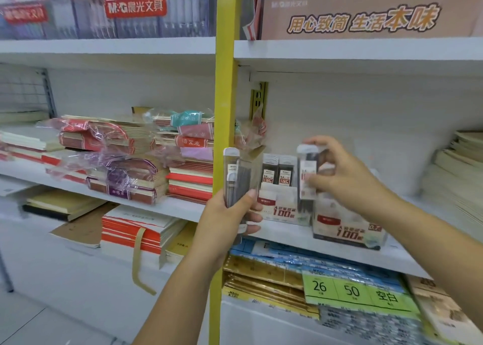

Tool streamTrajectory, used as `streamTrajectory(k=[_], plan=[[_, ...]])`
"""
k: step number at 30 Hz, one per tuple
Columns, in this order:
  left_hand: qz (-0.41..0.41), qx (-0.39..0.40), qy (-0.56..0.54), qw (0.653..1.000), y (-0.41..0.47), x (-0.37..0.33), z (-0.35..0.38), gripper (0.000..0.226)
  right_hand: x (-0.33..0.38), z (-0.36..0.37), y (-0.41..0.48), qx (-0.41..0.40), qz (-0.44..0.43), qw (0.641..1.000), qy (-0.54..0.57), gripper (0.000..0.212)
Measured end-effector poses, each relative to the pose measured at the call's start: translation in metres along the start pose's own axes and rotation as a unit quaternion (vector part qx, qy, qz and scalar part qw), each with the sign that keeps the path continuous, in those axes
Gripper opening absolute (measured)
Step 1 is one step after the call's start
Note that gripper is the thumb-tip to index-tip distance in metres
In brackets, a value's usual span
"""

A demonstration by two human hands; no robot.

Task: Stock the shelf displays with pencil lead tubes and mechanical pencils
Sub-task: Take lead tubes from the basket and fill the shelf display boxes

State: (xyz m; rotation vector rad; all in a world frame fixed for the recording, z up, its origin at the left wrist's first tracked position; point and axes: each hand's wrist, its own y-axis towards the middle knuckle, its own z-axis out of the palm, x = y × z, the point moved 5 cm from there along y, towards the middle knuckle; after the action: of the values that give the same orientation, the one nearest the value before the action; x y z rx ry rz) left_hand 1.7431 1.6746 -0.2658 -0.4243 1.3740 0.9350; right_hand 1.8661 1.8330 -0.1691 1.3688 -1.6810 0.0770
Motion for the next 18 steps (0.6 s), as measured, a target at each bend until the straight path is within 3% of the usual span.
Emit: streamTrajectory(k=[2, 5, 12, 15, 18], plan=[[-0.008, 0.004, 0.004, 1.000, 0.004, 0.007, 0.001, 0.014, 0.001, -0.020, 0.021, -0.065, -0.033, 0.997, -0.012, 0.047], [-0.019, 0.022, 0.032, 0.999, 0.011, 0.020, 0.007, 0.018, -0.007, -0.030, 0.051, -0.087, -0.055, 0.989, -0.109, 0.032], [-0.052, 0.088, 0.026, 0.994, 0.024, 0.041, 0.015, 0.006, -0.034, -0.013, 0.079, -0.035, -0.090, 0.946, -0.310, 0.021], [-0.086, 0.105, -0.010, 0.991, 0.026, 0.046, 0.016, 0.010, -0.044, -0.007, 0.089, 0.004, -0.072, 0.945, -0.319, 0.017], [-0.069, 0.116, 0.012, 0.991, 0.027, 0.048, 0.014, 0.015, -0.054, -0.005, 0.097, 0.023, -0.048, 0.938, -0.342, 0.012]])
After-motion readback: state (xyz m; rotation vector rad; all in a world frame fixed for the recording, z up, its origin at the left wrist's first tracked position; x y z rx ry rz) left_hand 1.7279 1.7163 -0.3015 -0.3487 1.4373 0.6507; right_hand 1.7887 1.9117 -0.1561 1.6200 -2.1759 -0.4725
